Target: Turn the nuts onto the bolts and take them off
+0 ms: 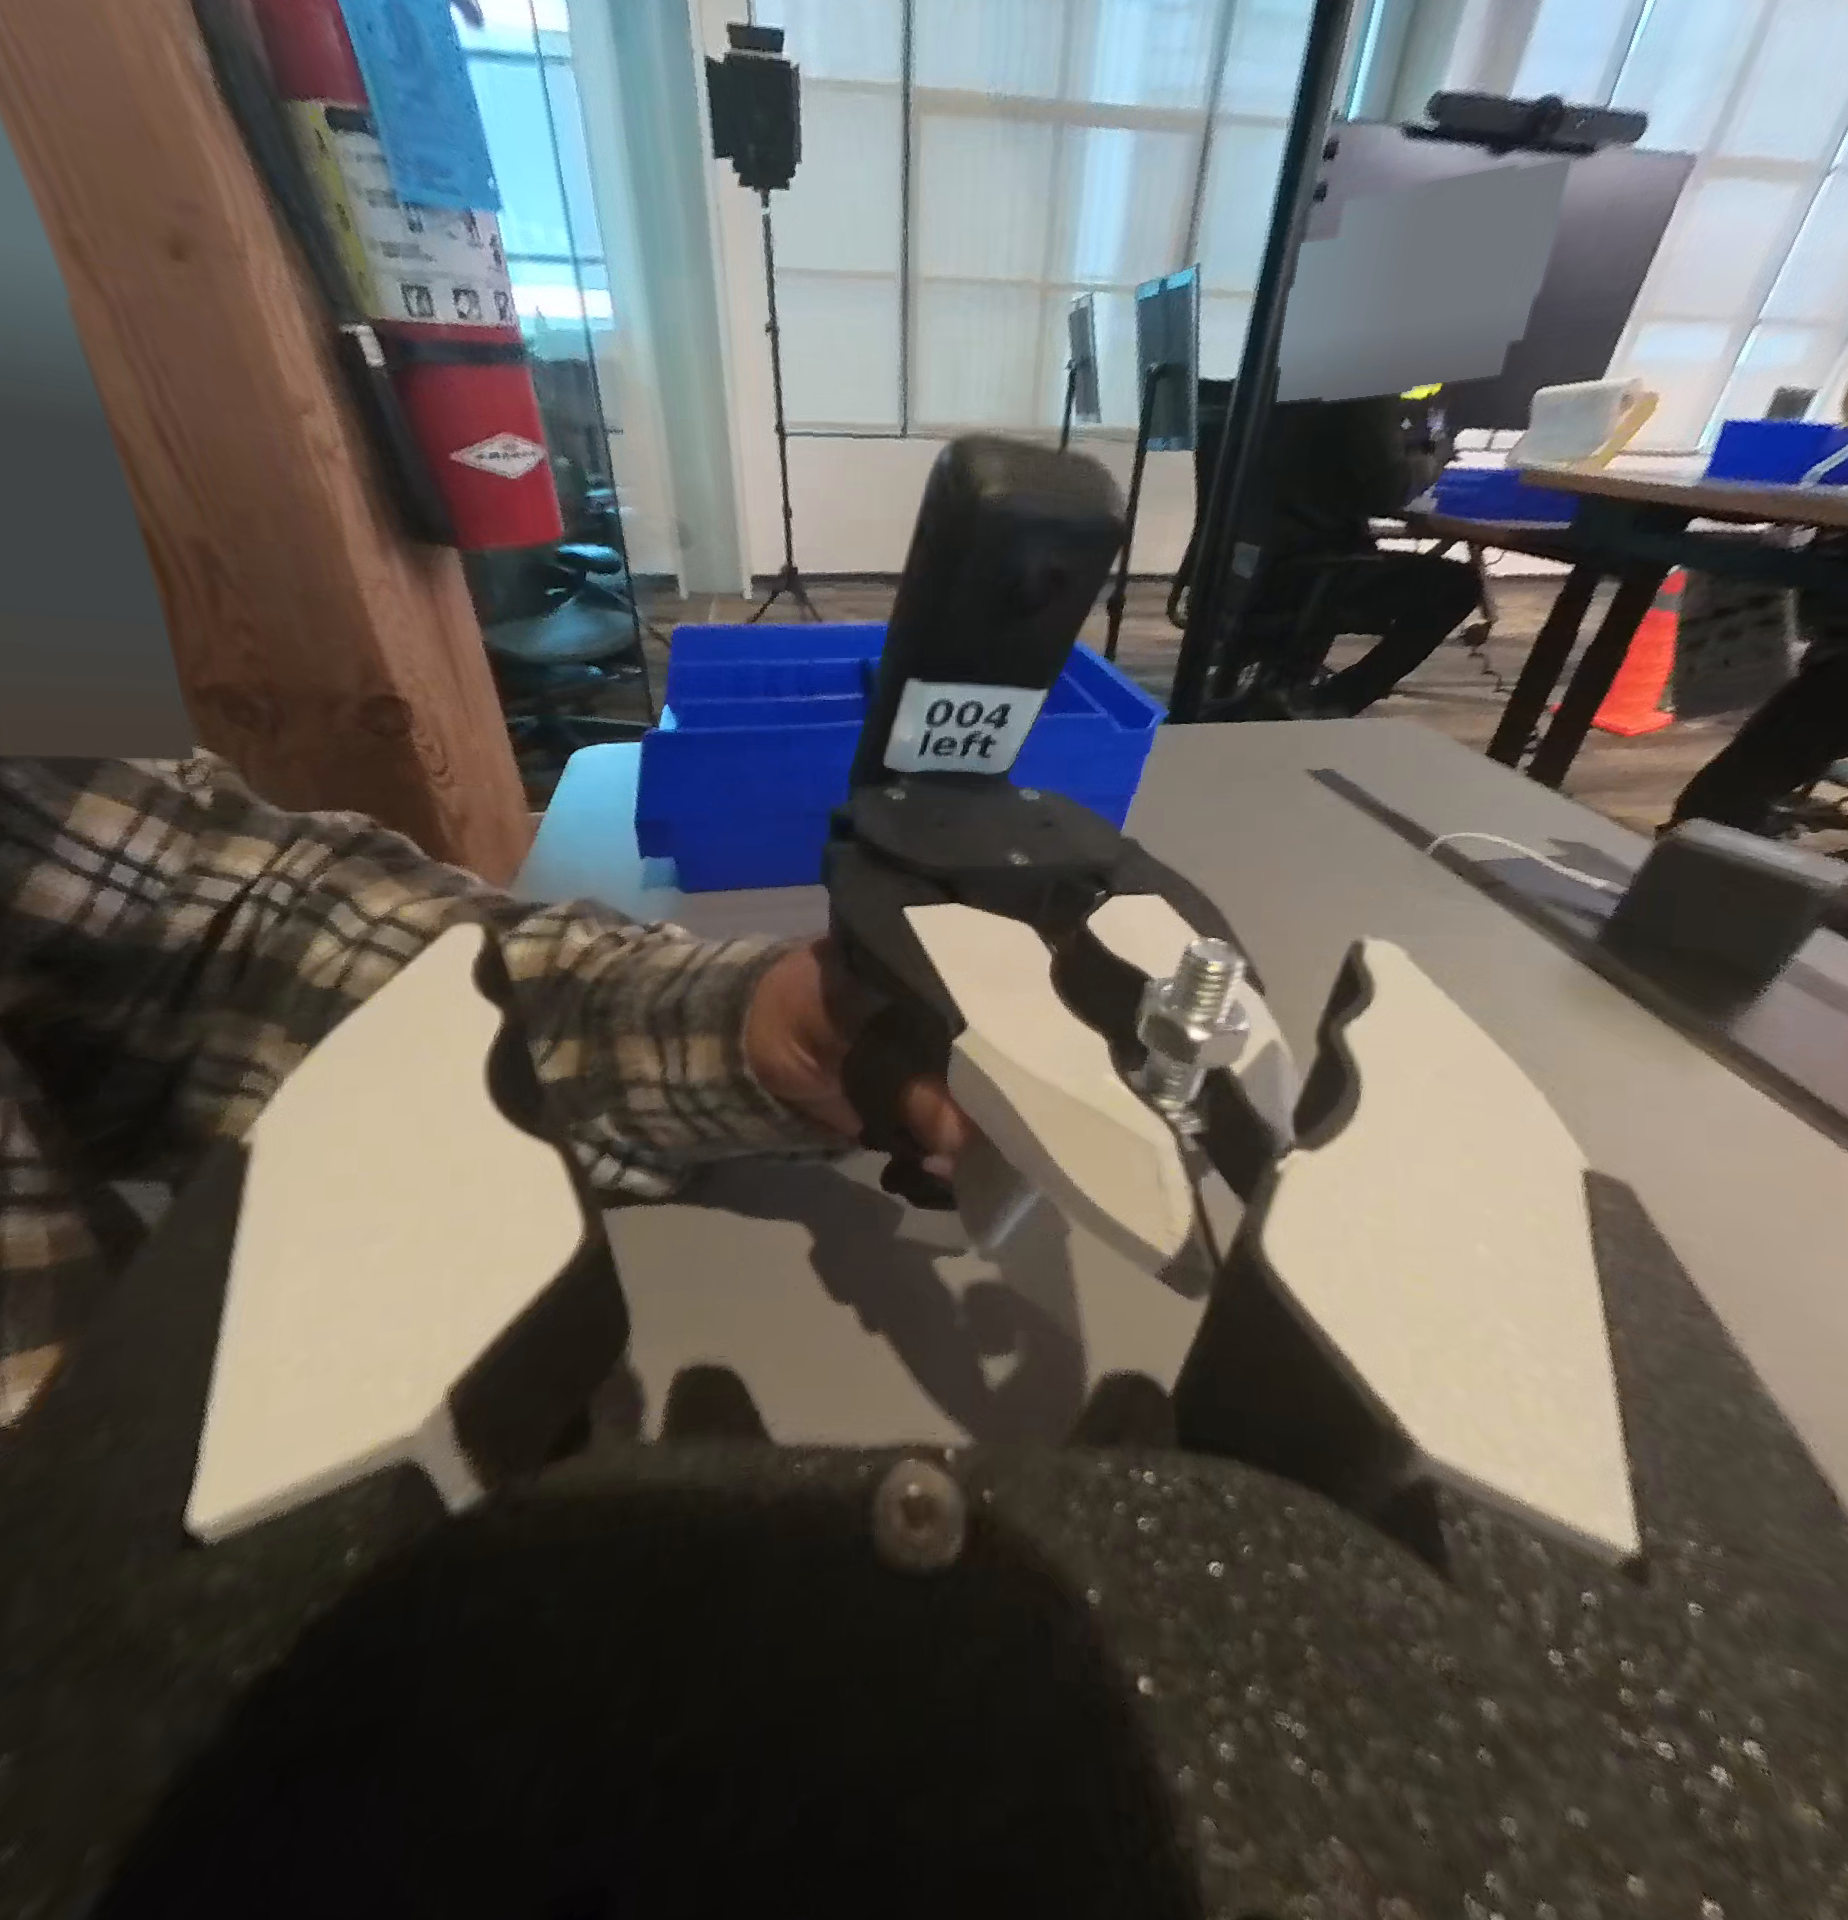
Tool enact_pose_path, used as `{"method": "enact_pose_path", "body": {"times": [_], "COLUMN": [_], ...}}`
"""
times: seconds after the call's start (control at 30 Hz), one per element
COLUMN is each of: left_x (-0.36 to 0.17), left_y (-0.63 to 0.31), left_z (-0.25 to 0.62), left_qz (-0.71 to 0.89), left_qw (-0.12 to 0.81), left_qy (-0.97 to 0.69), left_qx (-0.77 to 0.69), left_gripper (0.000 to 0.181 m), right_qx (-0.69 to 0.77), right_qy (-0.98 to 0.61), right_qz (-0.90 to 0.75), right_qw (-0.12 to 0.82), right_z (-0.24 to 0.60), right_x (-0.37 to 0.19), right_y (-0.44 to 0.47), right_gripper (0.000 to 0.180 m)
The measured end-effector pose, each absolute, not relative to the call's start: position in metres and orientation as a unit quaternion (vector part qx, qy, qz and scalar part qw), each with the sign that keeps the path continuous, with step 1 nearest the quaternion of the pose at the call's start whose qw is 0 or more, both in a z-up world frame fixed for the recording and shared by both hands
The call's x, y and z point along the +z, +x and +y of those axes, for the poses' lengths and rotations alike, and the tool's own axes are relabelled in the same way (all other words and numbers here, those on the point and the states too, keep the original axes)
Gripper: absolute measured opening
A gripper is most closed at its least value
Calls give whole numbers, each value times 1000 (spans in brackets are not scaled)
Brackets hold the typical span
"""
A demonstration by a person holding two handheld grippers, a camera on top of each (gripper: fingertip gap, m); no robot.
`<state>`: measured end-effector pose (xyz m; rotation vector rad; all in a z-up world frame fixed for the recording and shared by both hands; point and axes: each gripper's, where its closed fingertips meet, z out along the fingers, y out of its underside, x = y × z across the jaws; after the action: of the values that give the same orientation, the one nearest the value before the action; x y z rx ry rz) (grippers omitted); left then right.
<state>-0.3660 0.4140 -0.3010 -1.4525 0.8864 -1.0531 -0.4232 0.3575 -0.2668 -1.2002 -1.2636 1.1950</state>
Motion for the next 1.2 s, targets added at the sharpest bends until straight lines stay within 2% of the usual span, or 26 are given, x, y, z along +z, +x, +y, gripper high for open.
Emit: {"method": "enact_pose_path", "body": {"times": [0.07, 0.13, 0.27, 0.47, 0.53, 0.63, 0.87, 1.03, 1.1, 1.2], "left_x": [-301, -301, -301, -302, -302, -304, -306, -306, -305, -305], "left_y": [-367, -369, -369, -367, -367, -365, -363, -361, -360, -359], "left_z": [415, 416, 416, 415, 414, 414, 412, 411, 409, 408], "left_qz": [371, 368, 367, 375, 378, 386, 394, 398, 401, 405], "left_qw": [542, 543, 540, 541, 542, 540, 537, 538, 537, 536], "left_qy": [-612, -614, -615, -615, -614, -616, -615, -615, -613, -611], "left_qx": [-441, -439, -442, -435, -432, -424, -421, -417, -418, -418], "left_gripper": [15, 15, 15, 15, 15, 15, 15, 15, 15, 15], "right_qx": [502, 484, 470, 480, 492, 509, 519, 501, 500, 501], "right_qy": [-488, -493, -494, -485, -486, -496, -508, -525, -521, -524], "right_qz": [-533, -539, -531, -531, -532, -519, -504, -510, -515, -512], "right_qw": [475, 483, 503, 502, 488, 475, 467, 462, 461, 460], "right_z": [346, 340, 341, 366, 371, 381, 393, 399, 398, 397], "right_x": [-271, -274, -269, -249, -250, -254, -260, -270, -271, -270], "right_y": [-425, -420, -404, -409, -410, -408, -406, -409, -408, -406], "right_gripper": [136, 141, 136, 107, 81, 56, 33, 28, 10, 9]}}
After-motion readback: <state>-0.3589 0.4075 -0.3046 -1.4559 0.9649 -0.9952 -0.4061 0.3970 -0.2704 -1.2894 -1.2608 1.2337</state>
